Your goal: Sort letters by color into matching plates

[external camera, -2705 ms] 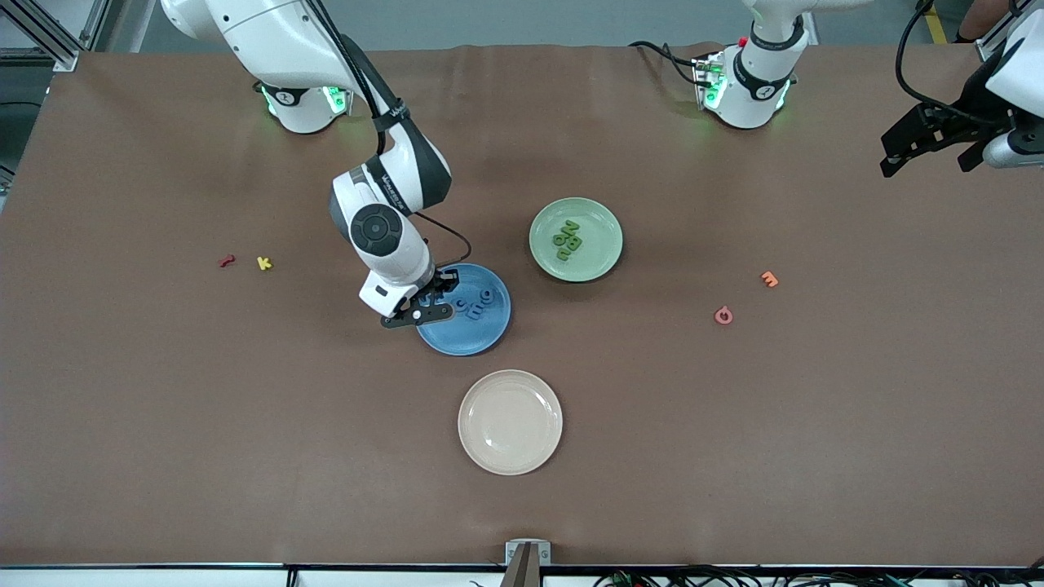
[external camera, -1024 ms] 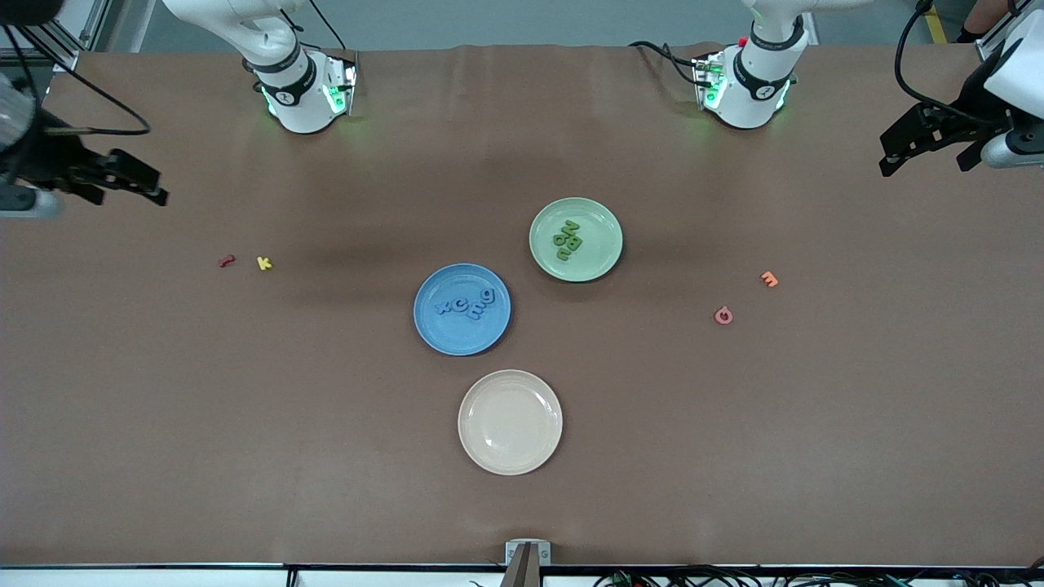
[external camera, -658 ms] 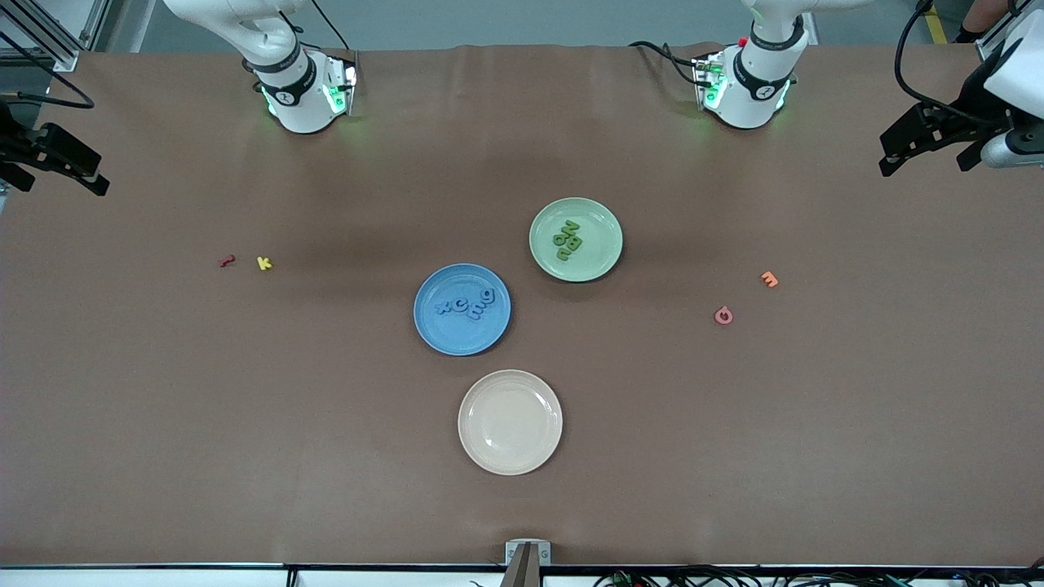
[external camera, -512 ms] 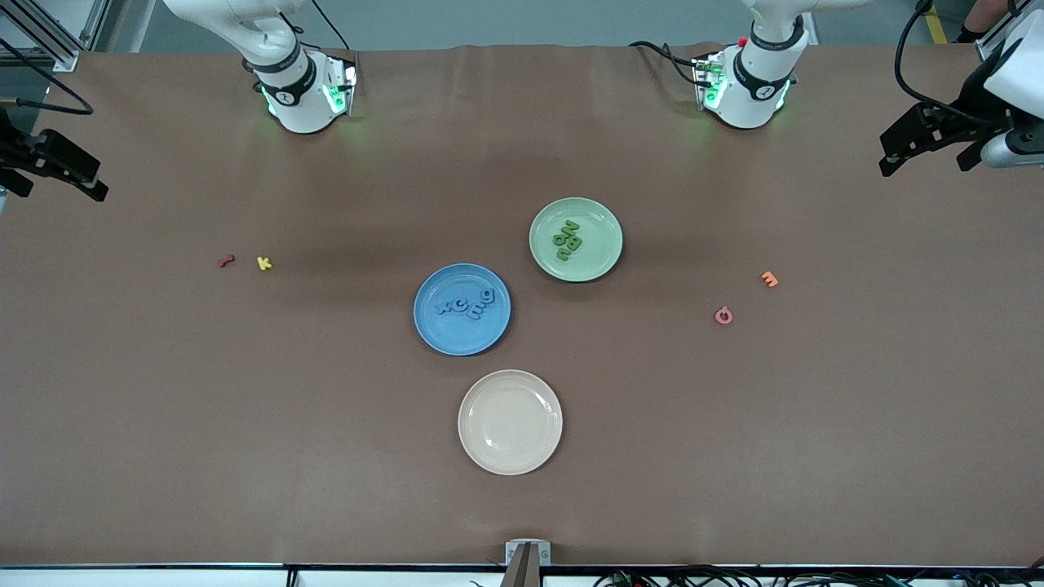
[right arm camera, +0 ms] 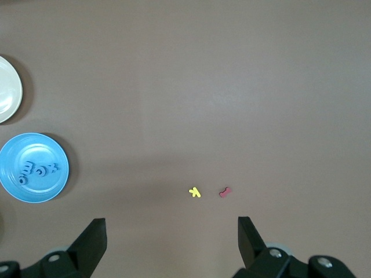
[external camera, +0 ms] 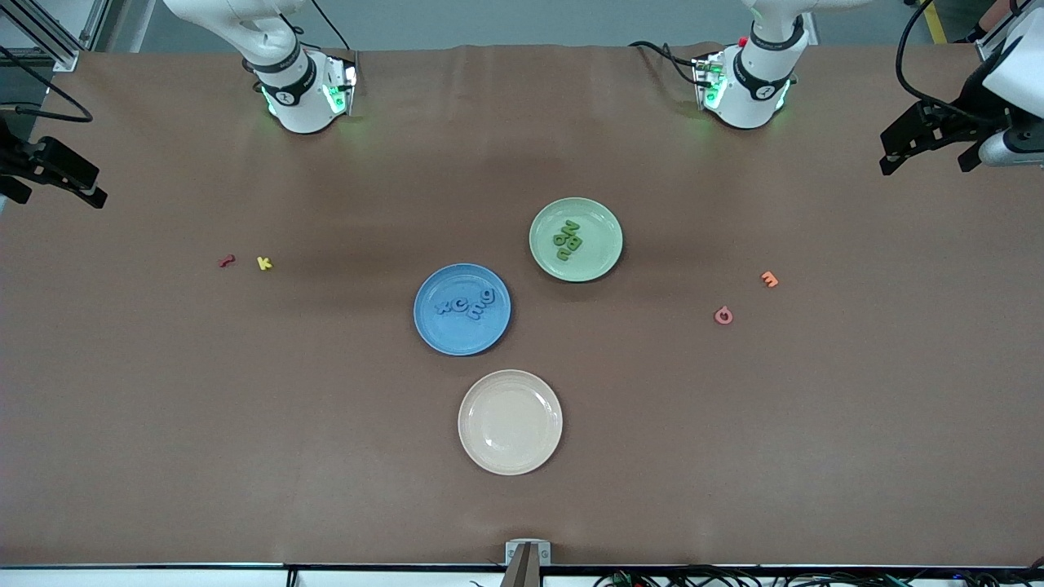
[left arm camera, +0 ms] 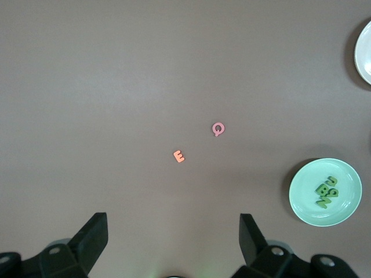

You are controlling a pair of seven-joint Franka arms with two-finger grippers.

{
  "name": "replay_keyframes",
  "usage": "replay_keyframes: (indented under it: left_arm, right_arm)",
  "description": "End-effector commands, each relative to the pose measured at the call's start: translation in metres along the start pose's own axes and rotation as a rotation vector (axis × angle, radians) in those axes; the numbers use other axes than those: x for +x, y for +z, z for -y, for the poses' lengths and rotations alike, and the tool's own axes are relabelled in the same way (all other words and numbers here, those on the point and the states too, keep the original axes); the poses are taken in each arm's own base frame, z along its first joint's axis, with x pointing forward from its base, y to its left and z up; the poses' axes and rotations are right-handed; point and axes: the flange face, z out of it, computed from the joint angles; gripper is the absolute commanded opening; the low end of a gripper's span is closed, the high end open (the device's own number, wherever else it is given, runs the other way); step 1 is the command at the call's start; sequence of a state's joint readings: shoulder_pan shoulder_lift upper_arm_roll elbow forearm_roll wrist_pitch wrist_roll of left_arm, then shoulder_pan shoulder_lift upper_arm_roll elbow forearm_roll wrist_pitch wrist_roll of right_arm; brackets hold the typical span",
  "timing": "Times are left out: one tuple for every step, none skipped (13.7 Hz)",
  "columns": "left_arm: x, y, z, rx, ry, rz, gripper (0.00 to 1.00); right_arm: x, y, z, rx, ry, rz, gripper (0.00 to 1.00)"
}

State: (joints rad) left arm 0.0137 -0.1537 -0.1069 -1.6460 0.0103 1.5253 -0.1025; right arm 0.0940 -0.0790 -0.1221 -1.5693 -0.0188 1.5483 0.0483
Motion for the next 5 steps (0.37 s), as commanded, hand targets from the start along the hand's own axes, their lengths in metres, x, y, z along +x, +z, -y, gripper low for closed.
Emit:
replay_keyframes:
  left_arm:
    - [-0.0017,-0.0112,0.0053,0.002,0.01,-0.01,1.0]
    - [-0.0006,-0.0132,0.0063,0.003,0.007,-0.015,1.0]
    - [-0.0003,-0.0123,0.0063,0.003,0.007,-0.012,1.0]
    - [-0.0002,-0.0124,0.0057,0.004,0.009,-0.013,1.0]
    - [0.0003,-0.0116,0.0057,0.004,0.004,-0.012,1.0]
  right_arm:
    - [0.004,-0.0076,-0.001,-0.004,-0.005,-0.019,1.0]
    - [0.0049,-0.0059,0.0,-0.004,-0.004,-0.016,1.0]
    - [0.0062,-0.0034,0.0005,-0.004,-0.003,-0.011,1.0]
    - [0.0063,-0.0034,0.0,0.007,0.002,-0.011,1.0]
    - [0.0063,-0.0041,-0.001,0.02,0.007,-0.012,1.0]
